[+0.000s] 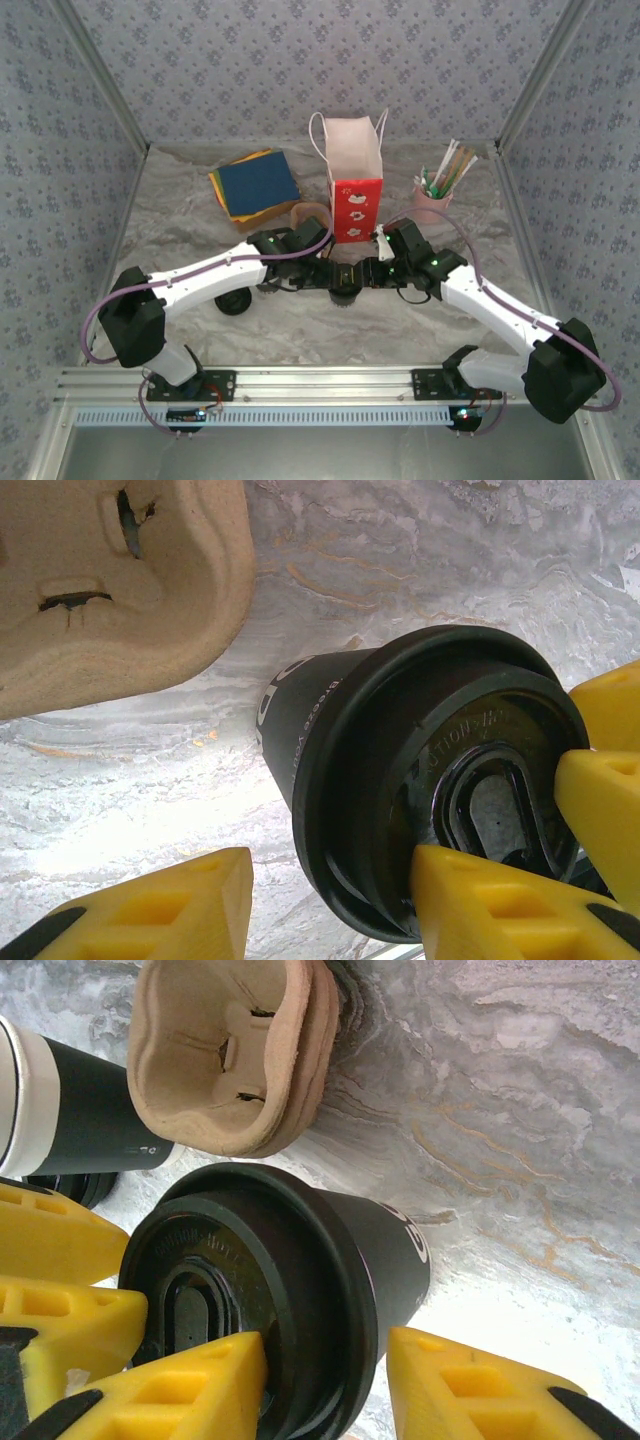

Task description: Pack the takeout coffee

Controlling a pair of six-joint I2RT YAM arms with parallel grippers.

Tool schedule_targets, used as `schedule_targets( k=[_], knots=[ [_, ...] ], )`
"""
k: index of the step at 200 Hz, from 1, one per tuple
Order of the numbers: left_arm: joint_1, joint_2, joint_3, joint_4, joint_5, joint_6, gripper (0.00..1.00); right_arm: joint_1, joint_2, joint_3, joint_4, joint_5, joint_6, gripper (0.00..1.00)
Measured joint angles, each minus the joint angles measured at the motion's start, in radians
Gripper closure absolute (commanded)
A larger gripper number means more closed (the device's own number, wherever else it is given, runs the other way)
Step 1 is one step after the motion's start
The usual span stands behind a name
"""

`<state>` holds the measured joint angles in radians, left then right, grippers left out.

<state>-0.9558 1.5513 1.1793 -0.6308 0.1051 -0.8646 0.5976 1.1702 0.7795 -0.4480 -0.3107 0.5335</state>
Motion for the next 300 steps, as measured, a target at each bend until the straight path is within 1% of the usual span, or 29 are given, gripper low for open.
schedule_targets(
  k=[38,70,125,180,205,254,300],
  knots=[
    [0.0,0.0,0.003,-0.003,0.0,0.0,0.54,0.004,0.03,0.051,-0.052,0.003,-0.003,0.56],
    [0.0,0.0,0.004,-0.01,0.0,0.0,0.54,0.031,0.051,0.085,-0.063,0.004,-0.01,0.53],
    [0.0,0.003,0.011,-0.021,0.0,0.001,0.54,0.056,0.043,0.065,-0.08,0.027,-0.011,0.52],
    [0.0,0.015,0.024,-0.024,0.002,0.011,0.54,0.055,0.032,0.039,-0.051,0.029,-0.01,0.52],
    [0.0,0.017,0.031,-0.032,0.001,0.012,0.54,0.053,0.03,0.039,-0.051,0.029,-0.01,0.48],
    [0.0,0.027,0.064,-0.08,-0.006,0.027,0.53,0.043,0.03,0.067,-0.099,0.029,-0.019,0.43],
    [0.0,0.04,0.103,-0.15,-0.021,0.039,0.49,0.032,0.03,0.1,-0.111,0.03,-0.026,0.42]
  ],
)
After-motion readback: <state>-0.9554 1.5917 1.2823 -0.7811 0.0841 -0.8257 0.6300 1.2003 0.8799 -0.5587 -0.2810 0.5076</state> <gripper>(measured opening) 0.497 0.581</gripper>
